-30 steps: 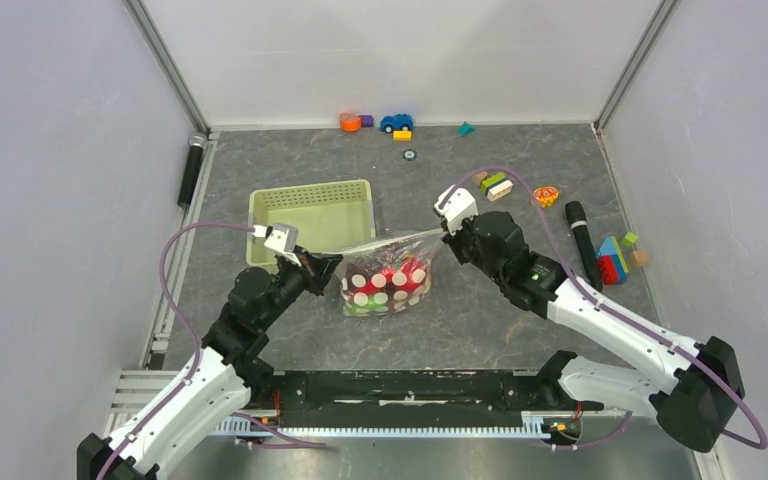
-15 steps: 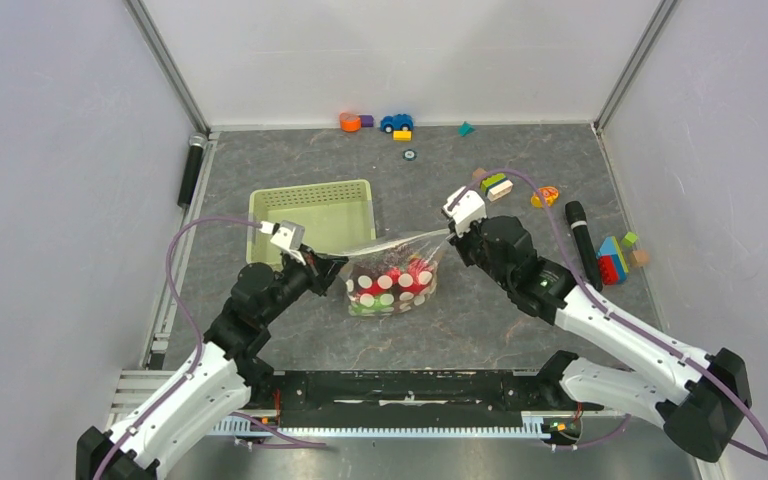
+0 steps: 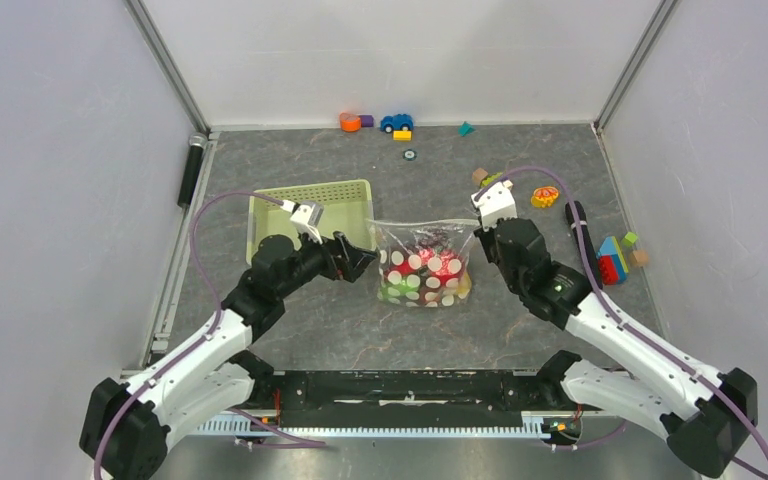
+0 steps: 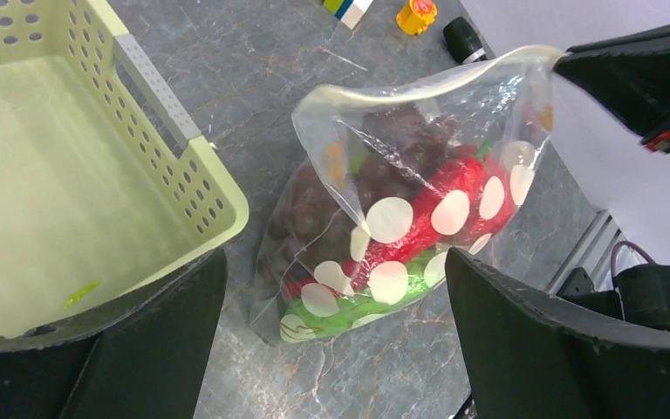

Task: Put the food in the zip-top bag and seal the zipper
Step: Place the zipper food storage bag at the center of the board.

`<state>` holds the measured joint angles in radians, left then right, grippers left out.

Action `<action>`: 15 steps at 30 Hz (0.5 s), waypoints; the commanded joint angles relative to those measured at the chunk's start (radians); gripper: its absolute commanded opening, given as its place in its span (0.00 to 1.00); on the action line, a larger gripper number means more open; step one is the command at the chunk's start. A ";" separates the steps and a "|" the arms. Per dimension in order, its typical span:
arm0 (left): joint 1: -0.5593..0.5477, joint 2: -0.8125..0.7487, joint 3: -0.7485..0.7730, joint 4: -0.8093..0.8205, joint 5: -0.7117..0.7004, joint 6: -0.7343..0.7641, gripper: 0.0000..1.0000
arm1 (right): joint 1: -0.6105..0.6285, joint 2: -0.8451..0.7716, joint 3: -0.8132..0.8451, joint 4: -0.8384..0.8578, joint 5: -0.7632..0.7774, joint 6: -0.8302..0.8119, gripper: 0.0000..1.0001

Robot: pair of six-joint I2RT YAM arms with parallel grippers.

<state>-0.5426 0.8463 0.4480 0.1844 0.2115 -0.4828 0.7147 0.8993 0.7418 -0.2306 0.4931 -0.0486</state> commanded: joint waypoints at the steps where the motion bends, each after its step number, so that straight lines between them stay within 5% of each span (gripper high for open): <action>1: 0.006 -0.001 0.080 0.026 -0.030 -0.043 1.00 | -0.033 0.075 0.052 -0.019 0.145 0.043 0.00; 15: 0.006 -0.272 0.033 -0.310 -0.514 -0.063 1.00 | -0.223 0.374 0.126 -0.081 0.329 0.183 0.00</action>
<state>-0.5426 0.6022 0.4850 -0.0269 -0.1390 -0.4992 0.5274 1.2667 0.8440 -0.3027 0.7406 0.0582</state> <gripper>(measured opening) 0.994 0.032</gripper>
